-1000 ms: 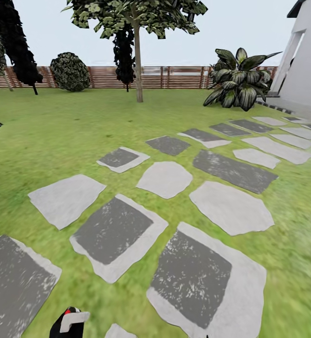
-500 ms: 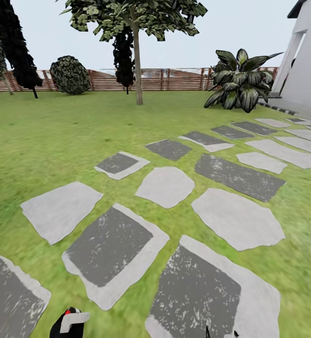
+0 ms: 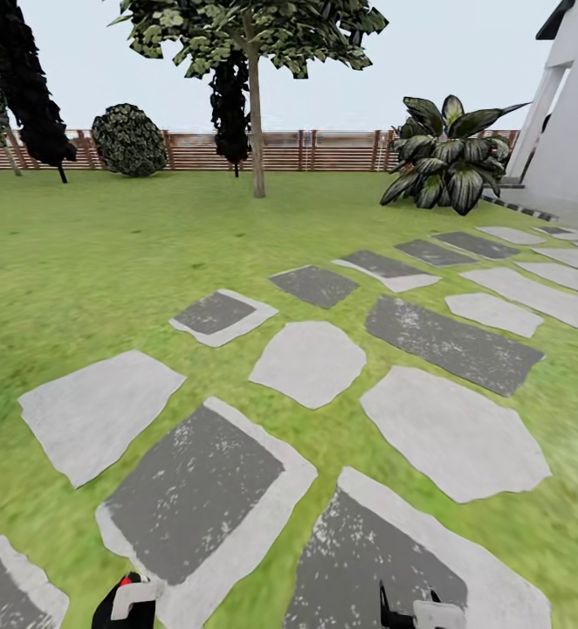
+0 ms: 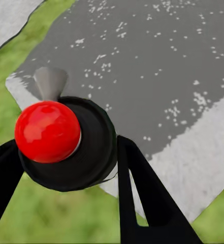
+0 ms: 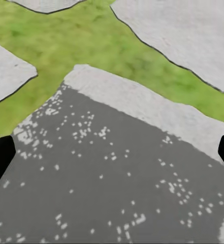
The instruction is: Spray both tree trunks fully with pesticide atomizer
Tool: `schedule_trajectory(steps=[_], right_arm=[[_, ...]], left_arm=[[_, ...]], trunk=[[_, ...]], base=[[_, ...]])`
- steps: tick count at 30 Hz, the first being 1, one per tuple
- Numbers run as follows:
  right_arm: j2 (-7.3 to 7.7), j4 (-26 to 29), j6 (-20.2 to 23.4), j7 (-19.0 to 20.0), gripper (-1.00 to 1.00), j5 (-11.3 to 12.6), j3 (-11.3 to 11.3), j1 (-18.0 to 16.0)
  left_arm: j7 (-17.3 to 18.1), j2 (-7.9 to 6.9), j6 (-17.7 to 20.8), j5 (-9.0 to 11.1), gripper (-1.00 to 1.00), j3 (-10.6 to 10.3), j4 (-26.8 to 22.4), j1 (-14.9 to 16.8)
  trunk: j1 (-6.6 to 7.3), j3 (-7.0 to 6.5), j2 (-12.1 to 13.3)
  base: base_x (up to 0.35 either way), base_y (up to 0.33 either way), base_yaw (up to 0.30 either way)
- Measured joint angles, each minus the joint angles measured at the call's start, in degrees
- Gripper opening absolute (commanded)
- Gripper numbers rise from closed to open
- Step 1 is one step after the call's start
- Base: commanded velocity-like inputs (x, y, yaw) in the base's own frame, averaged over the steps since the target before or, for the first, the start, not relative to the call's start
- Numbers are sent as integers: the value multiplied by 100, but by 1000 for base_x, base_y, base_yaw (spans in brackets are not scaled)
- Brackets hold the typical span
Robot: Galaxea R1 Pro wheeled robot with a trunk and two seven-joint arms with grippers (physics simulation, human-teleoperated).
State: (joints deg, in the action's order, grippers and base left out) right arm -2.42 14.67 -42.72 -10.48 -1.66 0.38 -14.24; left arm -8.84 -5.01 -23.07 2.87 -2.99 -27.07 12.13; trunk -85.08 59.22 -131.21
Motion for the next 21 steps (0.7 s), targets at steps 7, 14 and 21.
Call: schedule_trajectory(steps=[7,14,21], right_arm=[[-3,0,15,2,100,-486,6,0],[4,-21,17,0,100,-631,-3,0],[5,-221,10,-2,100,-636,-3,0]], left_arm=[[-1,14,-4,29,-100,-9,0,0],[-14,17,-7,31,-100,-9,0,0],[-15,19,-5,36,-100,-9,8,0]], trunk=[[0,0,0],[0,0,0],[0,0,0]], base=[[342,0,0],[342,0,0],[342,0,0]])
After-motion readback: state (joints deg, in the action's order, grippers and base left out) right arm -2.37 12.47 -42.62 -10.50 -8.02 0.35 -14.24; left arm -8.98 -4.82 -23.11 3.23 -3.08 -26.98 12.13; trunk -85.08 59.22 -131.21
